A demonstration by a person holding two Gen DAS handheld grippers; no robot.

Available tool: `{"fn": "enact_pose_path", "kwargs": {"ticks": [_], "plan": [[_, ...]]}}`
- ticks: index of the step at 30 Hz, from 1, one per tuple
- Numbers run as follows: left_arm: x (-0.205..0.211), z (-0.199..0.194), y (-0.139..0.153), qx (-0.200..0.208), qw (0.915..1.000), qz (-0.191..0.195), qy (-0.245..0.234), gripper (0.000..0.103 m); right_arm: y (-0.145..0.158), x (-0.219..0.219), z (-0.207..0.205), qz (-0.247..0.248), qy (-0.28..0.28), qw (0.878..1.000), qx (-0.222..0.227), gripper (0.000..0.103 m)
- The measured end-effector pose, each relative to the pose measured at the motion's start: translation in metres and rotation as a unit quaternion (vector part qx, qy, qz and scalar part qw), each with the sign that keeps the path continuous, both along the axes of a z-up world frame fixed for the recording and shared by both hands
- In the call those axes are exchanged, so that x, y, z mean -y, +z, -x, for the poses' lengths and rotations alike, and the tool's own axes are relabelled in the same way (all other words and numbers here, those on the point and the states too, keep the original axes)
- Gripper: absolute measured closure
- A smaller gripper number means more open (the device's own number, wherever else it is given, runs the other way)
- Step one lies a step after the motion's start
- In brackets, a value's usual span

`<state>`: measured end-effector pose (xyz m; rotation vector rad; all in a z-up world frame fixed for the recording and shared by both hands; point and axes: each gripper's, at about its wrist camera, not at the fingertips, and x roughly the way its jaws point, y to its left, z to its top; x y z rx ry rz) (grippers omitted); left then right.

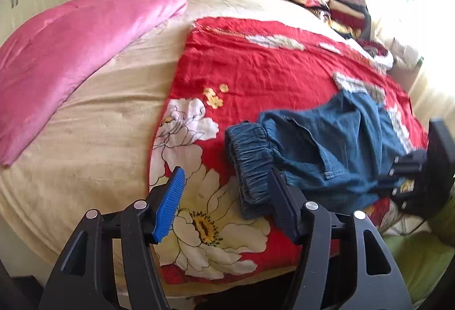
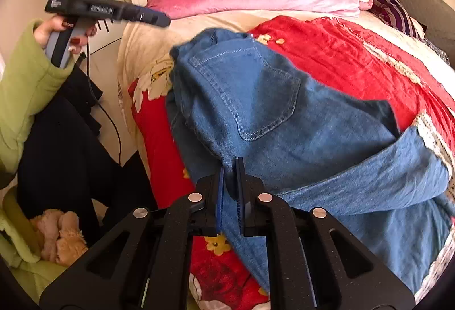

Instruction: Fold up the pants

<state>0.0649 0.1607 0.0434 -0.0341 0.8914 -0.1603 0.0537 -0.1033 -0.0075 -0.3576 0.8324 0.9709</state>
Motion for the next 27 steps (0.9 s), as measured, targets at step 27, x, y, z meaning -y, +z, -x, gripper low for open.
{"fn": "enact_pose_path", "kwargs": {"ticks": [27], "plan": [[0.096,-0.018,-0.046,-0.045,0.9903,-0.078,-0.106,0.052,-0.025,0.033,-0.026,-0.003,-0.077,0.995,-0.070,0.088]]}}
